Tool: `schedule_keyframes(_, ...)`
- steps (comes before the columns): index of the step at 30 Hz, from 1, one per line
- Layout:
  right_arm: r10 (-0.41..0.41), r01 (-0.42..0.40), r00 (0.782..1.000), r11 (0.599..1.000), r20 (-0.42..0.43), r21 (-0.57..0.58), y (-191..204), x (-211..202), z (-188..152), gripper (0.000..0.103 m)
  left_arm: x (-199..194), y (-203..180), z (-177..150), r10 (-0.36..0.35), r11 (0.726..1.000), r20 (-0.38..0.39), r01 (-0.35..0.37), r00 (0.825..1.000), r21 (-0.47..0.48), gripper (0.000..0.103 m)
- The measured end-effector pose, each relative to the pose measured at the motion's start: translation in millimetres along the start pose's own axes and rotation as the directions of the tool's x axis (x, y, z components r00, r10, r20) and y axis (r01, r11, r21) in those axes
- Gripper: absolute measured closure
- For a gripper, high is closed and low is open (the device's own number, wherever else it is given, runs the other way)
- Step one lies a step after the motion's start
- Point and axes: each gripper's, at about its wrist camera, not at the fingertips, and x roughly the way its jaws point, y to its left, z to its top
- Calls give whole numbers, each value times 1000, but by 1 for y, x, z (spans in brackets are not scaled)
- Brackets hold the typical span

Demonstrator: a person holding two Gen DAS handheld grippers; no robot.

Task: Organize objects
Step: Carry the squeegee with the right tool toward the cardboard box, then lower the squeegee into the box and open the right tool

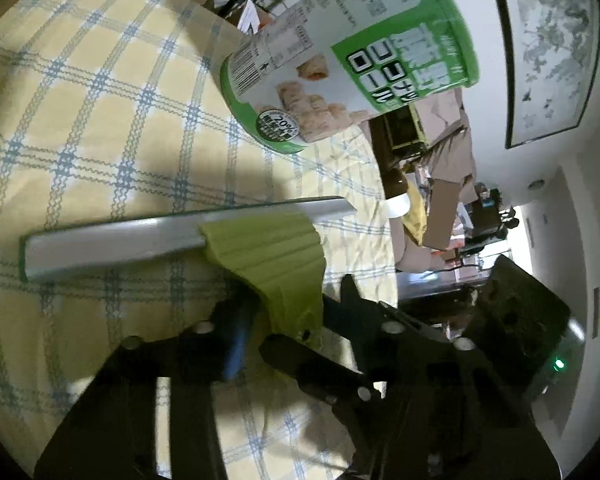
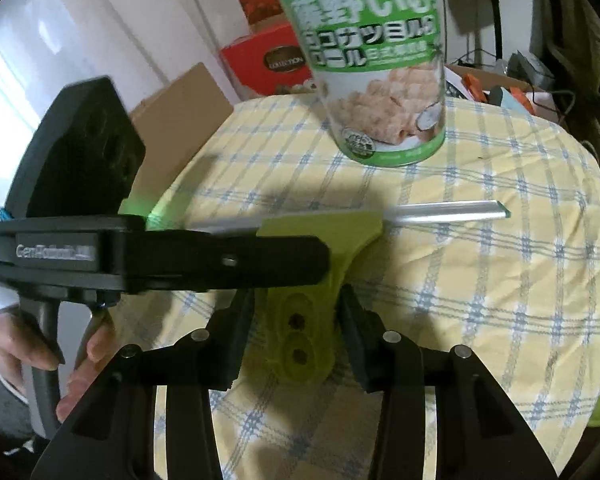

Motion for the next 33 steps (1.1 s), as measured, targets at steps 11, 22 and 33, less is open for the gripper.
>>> schedule_keyframes(11, -39, 42, 997, 998, 65, -39, 20, -20, 5, 66, -32, -21, -10, 6, 996, 48, -10, 999, 83, 76)
schedule_keyframes(22, -32, 43, 989, 996, 146, -72, 65, -56, 26, 66, -95, -56, -13, 30, 985, 129, -51, 991, 162, 76)
schedule_keyframes(33, 34, -11, 981, 992, 189, -123, 120, -76, 54, 66, -167, -60, -10, 34, 983, 217, -72, 976, 167, 76)
